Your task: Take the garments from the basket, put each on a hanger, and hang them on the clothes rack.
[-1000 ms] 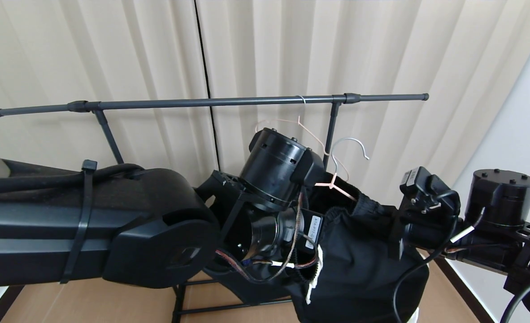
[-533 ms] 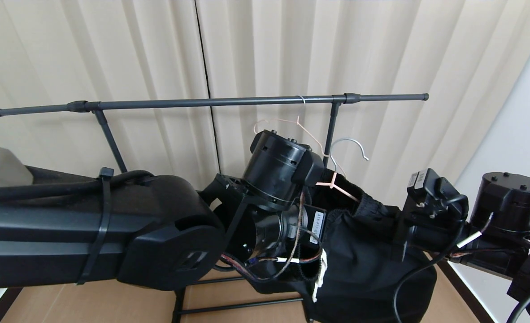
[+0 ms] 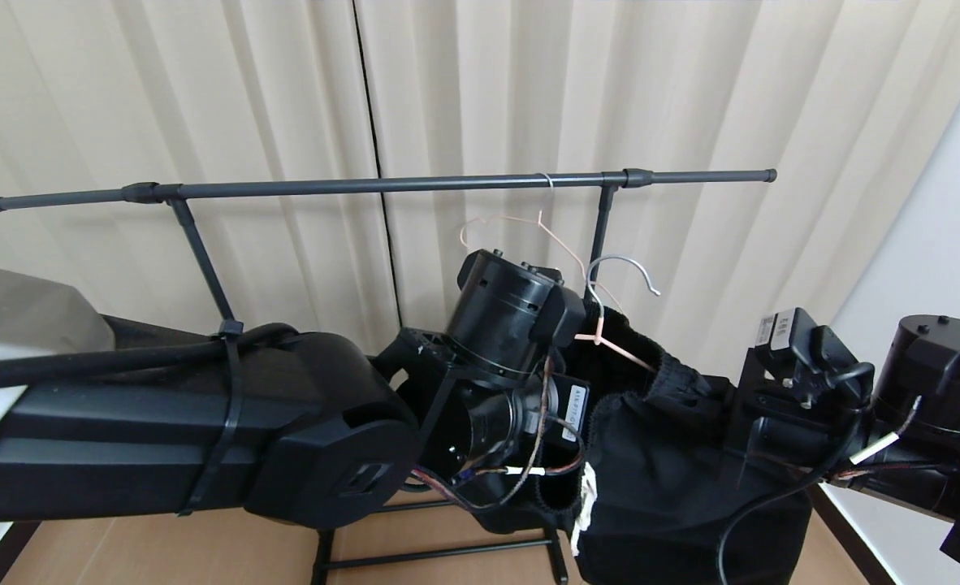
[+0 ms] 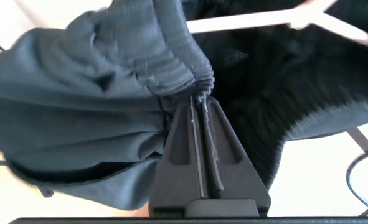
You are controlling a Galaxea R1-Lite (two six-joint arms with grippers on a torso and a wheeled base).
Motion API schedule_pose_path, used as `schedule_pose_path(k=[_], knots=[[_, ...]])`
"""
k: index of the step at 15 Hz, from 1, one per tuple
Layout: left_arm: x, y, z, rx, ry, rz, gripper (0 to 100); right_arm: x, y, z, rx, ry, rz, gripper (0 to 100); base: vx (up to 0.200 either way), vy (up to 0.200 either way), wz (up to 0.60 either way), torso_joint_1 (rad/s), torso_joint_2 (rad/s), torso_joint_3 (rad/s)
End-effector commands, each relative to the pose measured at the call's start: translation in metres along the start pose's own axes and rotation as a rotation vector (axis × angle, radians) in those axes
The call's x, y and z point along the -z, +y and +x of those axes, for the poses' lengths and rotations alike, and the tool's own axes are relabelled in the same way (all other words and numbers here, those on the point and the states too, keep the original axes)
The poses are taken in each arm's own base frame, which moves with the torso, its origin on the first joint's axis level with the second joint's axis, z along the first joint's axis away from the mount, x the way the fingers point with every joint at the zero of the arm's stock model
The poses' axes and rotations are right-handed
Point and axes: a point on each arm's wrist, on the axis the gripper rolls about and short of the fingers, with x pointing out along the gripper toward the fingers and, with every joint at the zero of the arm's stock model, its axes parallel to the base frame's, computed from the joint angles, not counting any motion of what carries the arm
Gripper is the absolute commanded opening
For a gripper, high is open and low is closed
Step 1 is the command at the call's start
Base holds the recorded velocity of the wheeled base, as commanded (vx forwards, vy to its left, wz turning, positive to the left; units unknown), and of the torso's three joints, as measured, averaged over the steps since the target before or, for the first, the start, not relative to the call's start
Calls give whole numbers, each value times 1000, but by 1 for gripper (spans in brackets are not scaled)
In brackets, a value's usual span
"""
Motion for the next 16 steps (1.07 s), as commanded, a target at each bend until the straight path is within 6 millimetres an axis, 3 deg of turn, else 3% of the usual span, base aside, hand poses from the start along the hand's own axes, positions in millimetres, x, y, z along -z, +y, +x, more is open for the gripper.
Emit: schedule_pose_path(k=[1, 2, 6, 11, 16], knots=[[1, 0, 2, 0, -2, -1, 0, -6, 3, -4, -3, -23, -15, 0, 0, 0, 0, 0, 0, 0], [1, 0, 3, -1, -5, 0, 100, -7, 4, -4, -4, -24, -16, 0, 0, 0, 0, 0, 0, 0], [2, 1, 0, -3, -7, 1, 100, -6, 3, -4, -5, -22, -14, 0, 0, 0, 0, 0, 0, 0], [-1, 5, -30, 10, -40, 18, 100, -6, 2, -2, -11, -25, 16, 0, 0, 0, 0, 0, 0, 0], [8, 11, -40, 16, -48, 58, 100, -5, 1, -1, -10, -22, 21, 0, 0, 0, 0, 0, 0, 0]])
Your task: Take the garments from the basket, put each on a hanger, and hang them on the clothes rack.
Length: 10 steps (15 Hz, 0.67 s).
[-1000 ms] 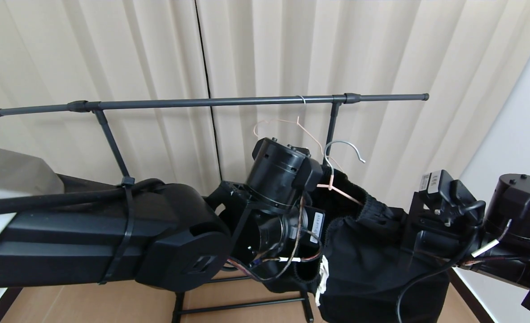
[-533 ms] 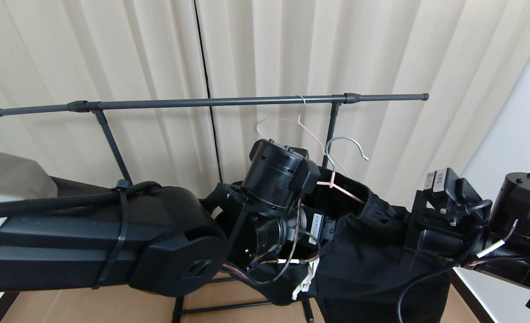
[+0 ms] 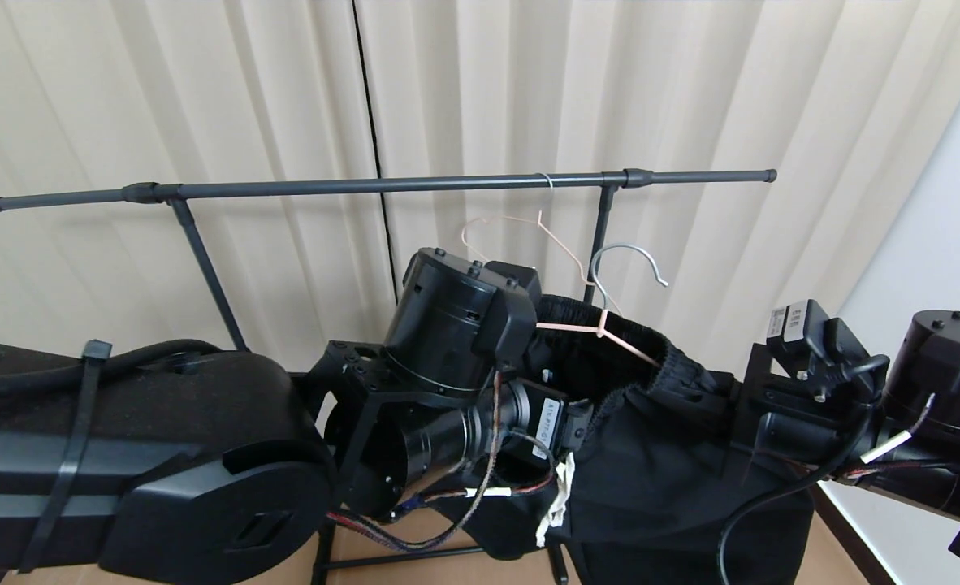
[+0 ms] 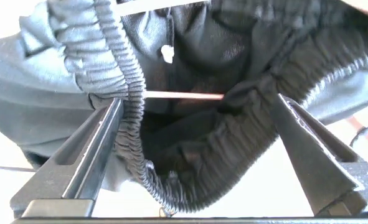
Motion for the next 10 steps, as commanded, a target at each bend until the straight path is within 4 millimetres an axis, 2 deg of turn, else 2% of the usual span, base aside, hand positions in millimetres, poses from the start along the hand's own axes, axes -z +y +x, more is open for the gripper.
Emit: schedule_pose_path(k=[1, 7, 9, 10], knots=[[1, 2, -5, 0, -3, 6, 100, 1, 0, 1, -3, 2, 3, 0, 0, 0, 0, 0, 0, 0], [-2, 6, -23, 2, -30, 24, 100, 0, -1, -1, -1, -13, 4, 0, 0, 0, 0, 0, 0, 0], [-9, 17, -37, -14, -66, 27, 100, 0, -3, -2, -20, -21, 11, 0, 0, 0, 0, 0, 0, 0], [-14, 29, -49, -39, -93, 38, 100, 1, -6, -5, -38, -27, 12, 0, 0, 0, 0, 0, 0, 0]])
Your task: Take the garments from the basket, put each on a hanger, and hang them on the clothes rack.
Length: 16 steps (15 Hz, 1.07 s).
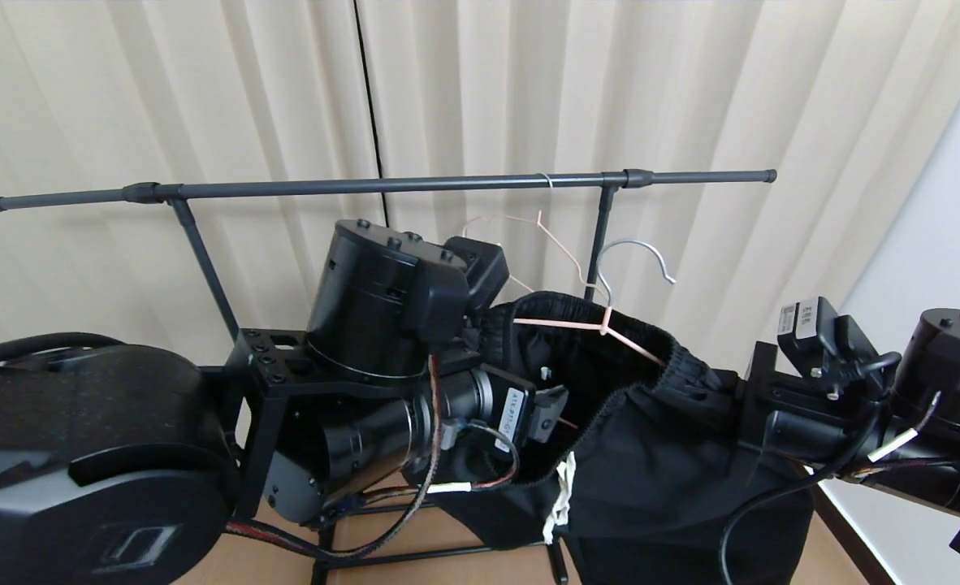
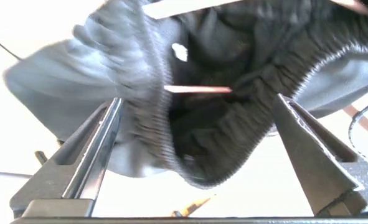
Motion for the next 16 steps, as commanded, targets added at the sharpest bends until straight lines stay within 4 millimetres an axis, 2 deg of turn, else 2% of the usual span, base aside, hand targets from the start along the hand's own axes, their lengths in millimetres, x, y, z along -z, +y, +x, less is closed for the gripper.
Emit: schedule_pose_path(k=[1, 5, 6, 9, 10, 13, 16], knots=[[-12, 25, -25, -48, -63, 17, 100, 2, -6, -3, -13, -3, 5, 0, 0, 0, 0, 0, 0, 0], [-17, 68, -42, -34, -91, 156, 100, 7, -14, -8, -69, -8, 26, 0, 0, 0, 0, 0, 0, 0], [-21, 83, -43, -7, -108, 215, 100, 11, -17, -9, -98, -5, 39, 0, 0, 0, 0, 0, 0, 0], [-22, 105, -41, 77, -117, 359, 100, 13, -19, -11, -142, -13, 46, 0, 0, 0, 0, 0, 0, 0], [-18, 116, -32, 123, -85, 475, 100, 14, -19, -11, -164, -18, 48, 0, 0, 0, 0, 0, 0, 0], [-13, 129, -19, 218, 1, 675, 100, 16, -20, -10, -175, -13, 56, 0, 0, 0, 0, 0, 0, 0], [-13, 131, -1, 269, 44, 755, 100, 17, -20, -11, -185, -16, 56, 0, 0, 0, 0, 0, 0, 0]])
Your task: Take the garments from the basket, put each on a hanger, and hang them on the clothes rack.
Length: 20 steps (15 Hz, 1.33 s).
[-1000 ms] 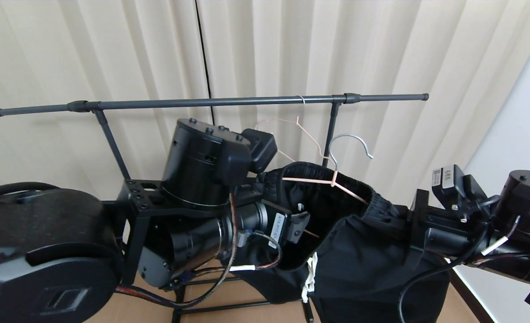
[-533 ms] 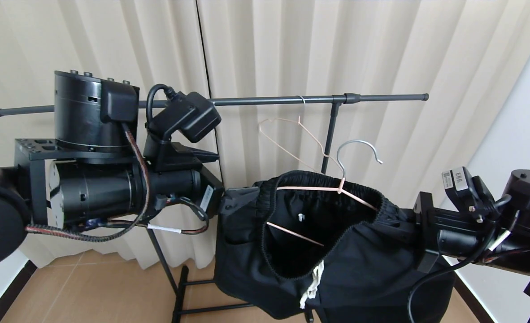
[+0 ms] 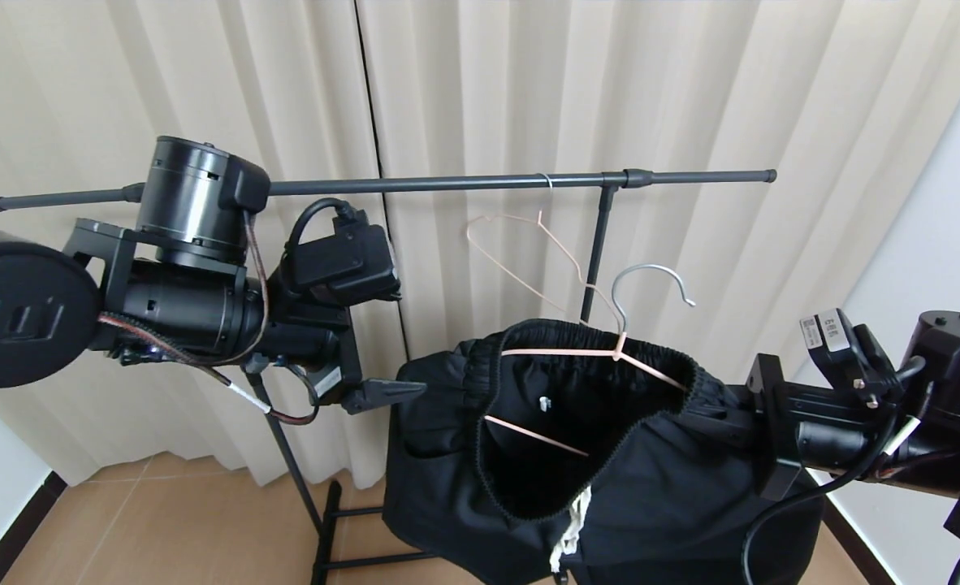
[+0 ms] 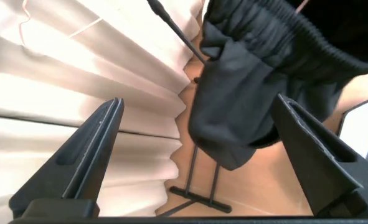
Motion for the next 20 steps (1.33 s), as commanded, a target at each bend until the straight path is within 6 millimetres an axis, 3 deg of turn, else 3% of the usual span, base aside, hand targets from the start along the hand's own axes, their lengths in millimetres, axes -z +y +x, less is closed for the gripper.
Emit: schedule_pose_path(k=[1, 7, 20], knots=[[7, 6, 23, 32, 22, 12, 100, 1, 0, 0, -14, -1, 2, 0, 0, 0, 0, 0, 0, 0], [2, 4, 66, 101, 14, 49, 100, -2, 7, -5, -65, -17, -5, 0, 0, 0, 0, 0, 0, 0], [-11, -10, 76, 257, -119, -74, 100, -7, 13, -7, -95, -33, -22, 0, 0, 0, 0, 0, 0, 0]])
